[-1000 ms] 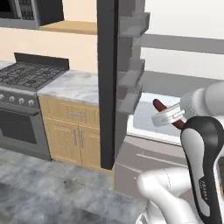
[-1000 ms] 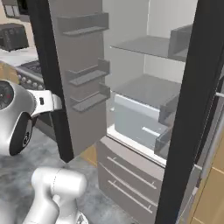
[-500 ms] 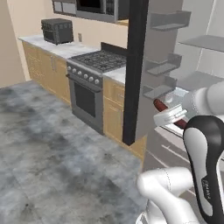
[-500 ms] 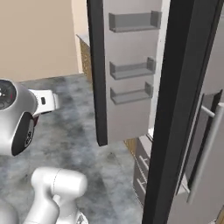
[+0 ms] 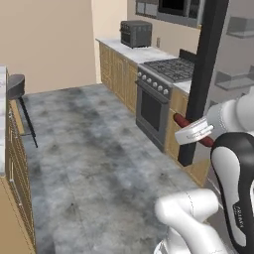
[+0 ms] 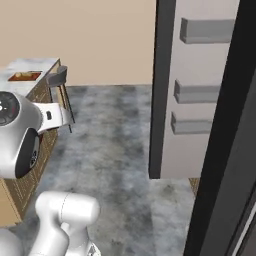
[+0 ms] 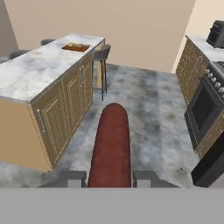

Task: Retrieve the sausage and cheese from the fridge and place them on the cutting board on the counter.

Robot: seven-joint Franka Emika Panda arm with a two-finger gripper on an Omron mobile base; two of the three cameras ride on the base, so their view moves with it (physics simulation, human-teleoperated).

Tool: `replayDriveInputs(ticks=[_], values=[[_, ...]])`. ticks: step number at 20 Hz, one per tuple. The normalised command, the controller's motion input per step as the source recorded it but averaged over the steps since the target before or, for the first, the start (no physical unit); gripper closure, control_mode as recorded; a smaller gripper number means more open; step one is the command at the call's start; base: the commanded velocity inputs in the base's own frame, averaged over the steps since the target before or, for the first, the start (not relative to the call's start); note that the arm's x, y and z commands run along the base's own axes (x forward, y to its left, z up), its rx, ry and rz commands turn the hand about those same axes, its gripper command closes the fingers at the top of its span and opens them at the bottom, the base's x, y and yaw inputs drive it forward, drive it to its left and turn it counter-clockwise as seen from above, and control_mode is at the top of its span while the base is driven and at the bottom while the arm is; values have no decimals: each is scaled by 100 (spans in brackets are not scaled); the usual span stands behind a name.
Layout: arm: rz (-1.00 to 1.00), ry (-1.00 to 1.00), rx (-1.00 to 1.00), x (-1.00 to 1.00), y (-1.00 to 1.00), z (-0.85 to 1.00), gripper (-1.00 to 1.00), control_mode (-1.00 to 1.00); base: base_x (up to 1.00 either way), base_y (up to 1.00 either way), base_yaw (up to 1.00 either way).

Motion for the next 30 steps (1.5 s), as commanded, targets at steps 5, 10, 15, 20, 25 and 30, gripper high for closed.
replayDriveInputs(ticks=[5,10,15,20,25,30], values=[[0,0,0,0,0,0,100,100,67,55,2],[0,0,0,0,0,0,100,100,86,88,-2],[0,0,0,0,0,0,100,100,100,87,-1],[0,0,0,0,0,0,100,100,100,37,0],[0,0,0,0,0,0,100,100,100,0,0],[0,0,0,0,0,0,100,100,100,0,2]])
